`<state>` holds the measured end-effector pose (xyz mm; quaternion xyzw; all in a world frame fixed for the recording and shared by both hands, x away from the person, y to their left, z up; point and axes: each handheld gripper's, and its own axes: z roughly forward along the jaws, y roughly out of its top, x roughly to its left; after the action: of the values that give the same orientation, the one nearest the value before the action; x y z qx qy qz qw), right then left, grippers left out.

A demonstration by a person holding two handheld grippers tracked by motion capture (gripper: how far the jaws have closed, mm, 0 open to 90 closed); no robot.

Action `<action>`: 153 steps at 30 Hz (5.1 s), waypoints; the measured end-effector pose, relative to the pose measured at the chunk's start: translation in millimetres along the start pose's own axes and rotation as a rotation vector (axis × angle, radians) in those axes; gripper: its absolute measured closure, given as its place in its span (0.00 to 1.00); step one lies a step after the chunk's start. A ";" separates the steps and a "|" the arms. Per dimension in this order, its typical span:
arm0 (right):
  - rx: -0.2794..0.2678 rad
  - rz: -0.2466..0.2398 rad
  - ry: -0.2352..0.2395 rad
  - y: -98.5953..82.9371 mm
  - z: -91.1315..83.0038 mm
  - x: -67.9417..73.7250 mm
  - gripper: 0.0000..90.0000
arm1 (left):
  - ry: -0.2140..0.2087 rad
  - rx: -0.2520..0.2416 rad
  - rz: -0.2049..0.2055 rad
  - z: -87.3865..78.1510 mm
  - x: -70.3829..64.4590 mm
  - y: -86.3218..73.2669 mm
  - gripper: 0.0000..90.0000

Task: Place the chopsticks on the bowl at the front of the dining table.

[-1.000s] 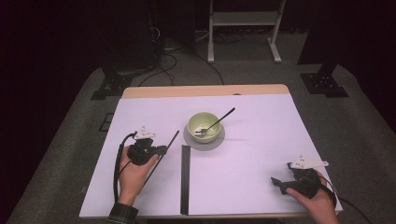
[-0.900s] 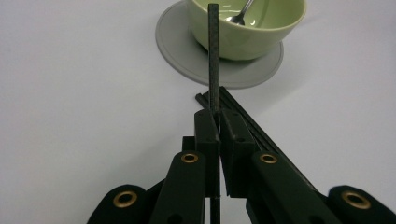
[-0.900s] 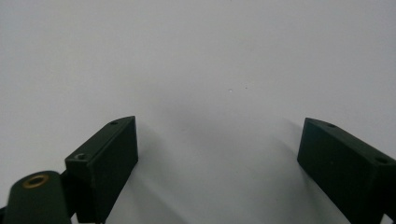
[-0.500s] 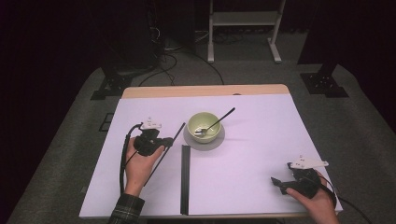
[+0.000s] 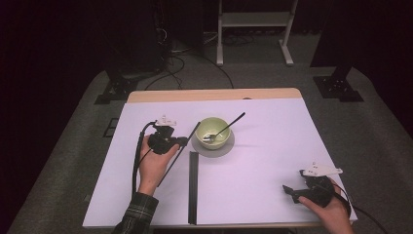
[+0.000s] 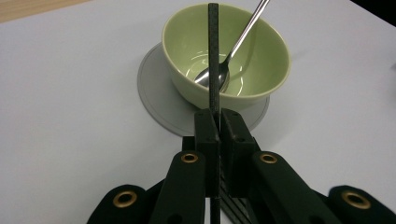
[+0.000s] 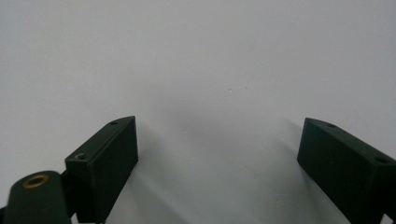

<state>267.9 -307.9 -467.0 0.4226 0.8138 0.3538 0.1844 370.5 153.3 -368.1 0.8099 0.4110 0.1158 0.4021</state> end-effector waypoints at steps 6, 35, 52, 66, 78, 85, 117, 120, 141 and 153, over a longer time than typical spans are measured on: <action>0.000 0.000 0.000 0.0 0.0 0.0 0.12 | -0.010 0.006 0.002 7.6 -3.4 10.2 0.96; 0.000 -0.001 0.001 -0.1 -0.2 -0.1 0.12 | -0.036 0.009 0.005 55.1 -13.3 53.1 0.96; -0.002 0.001 0.002 -0.2 -0.1 -0.1 0.12 | -0.041 0.024 0.015 78.9 -17.4 69.9 0.96; -0.002 0.002 0.002 -0.2 -0.1 -0.1 0.12 | -0.055 0.018 -0.022 95.8 -16.7 74.6 0.96; -0.002 0.002 0.002 -0.2 -0.1 -0.2 0.12 | -0.070 0.020 -0.037 107.9 -16.4 72.9 0.96; -0.002 0.002 0.003 -0.2 -0.1 -0.1 0.12 | -0.072 0.022 -0.036 111.3 -15.6 71.9 0.96; -0.002 0.002 0.002 -0.3 -0.1 -0.1 0.12 | -0.061 -0.020 -0.024 81.2 -9.5 69.8 0.72; -0.002 0.001 0.002 -0.3 -0.1 -0.1 0.12 | -0.054 -0.025 -0.025 76.0 -7.8 67.7 0.70; -0.002 0.001 0.002 -0.3 -0.1 -0.1 0.12 | 0.007 -0.038 0.021 48.4 2.2 48.1 0.33; -0.002 0.002 0.002 -0.3 -0.1 0.0 0.12 | 0.044 -0.050 0.011 31.7 7.8 32.3 0.11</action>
<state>267.7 -308.1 -467.1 0.4226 0.8134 0.3551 0.1836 410.4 130.7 -365.7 0.7991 0.4126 0.1461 0.4123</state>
